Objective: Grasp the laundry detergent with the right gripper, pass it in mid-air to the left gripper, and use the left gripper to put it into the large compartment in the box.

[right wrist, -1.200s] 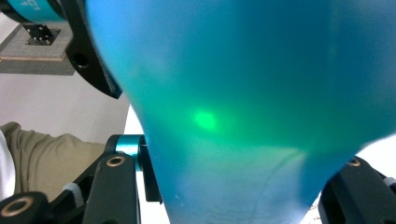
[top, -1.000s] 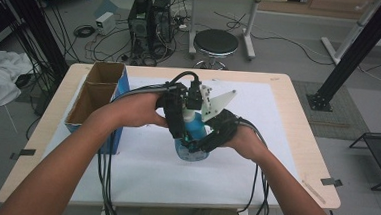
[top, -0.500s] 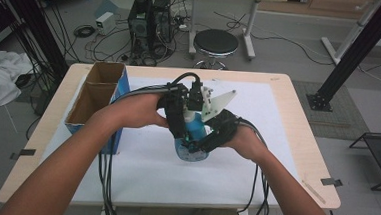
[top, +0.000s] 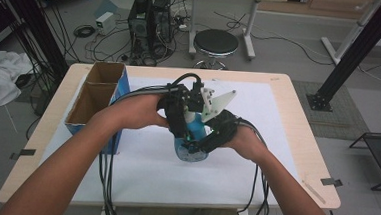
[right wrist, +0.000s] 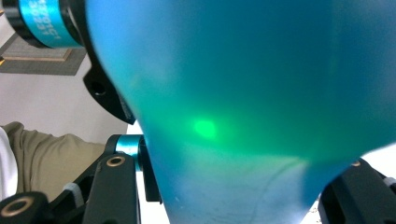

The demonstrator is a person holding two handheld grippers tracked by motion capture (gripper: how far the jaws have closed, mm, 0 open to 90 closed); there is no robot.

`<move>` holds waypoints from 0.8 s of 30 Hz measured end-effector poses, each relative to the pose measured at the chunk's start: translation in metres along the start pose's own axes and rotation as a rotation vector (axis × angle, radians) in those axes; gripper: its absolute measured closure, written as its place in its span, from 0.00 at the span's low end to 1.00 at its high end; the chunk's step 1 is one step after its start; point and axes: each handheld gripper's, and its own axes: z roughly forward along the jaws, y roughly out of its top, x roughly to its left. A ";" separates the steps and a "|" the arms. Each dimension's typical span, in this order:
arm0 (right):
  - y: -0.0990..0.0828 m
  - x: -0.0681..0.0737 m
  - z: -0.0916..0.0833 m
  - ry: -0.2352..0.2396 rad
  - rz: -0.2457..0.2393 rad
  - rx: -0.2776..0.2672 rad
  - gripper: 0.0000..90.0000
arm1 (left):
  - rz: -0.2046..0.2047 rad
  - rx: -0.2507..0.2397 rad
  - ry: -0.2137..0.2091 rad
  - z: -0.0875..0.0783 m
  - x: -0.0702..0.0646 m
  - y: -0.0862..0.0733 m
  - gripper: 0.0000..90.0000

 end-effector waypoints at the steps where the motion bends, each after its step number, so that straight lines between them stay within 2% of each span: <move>1: 0.000 0.000 0.000 0.002 0.003 0.001 0.49 | 0.011 0.011 -0.002 -0.001 0.000 0.000 0.41; 2: 0.000 -0.001 0.000 -0.009 -0.017 0.003 0.49 | 0.004 0.000 0.003 -0.001 -0.001 0.000 0.41; 5: 0.000 0.002 -0.001 0.002 0.001 -0.003 0.49 | 0.010 -0.003 0.002 -0.001 -0.001 0.000 0.41; 6: -0.001 -0.002 0.000 -0.034 -0.054 0.004 0.49 | 0.009 -0.011 0.003 -0.001 -0.001 0.000 0.41; 7: 0.000 0.002 -0.001 0.002 -0.008 -0.002 0.49 | 0.010 -0.008 -0.003 -0.001 -0.002 0.001 0.41; 16: 0.000 0.006 -0.002 0.003 -0.005 0.006 0.49 | 0.025 0.004 0.003 0.000 -0.004 0.005 0.42; 21: 0.001 0.006 -0.003 -0.001 -0.022 0.018 0.48 | 0.031 0.004 -0.002 0.000 -0.005 0.005 0.42; 22: 0.001 0.007 -0.004 0.002 -0.027 0.022 0.44 | 0.028 0.003 -0.010 0.000 -0.004 0.005 0.42; 24: 0.001 0.008 -0.006 0.009 -0.024 0.015 0.33 | 0.027 0.022 0.009 0.001 -0.004 0.004 0.42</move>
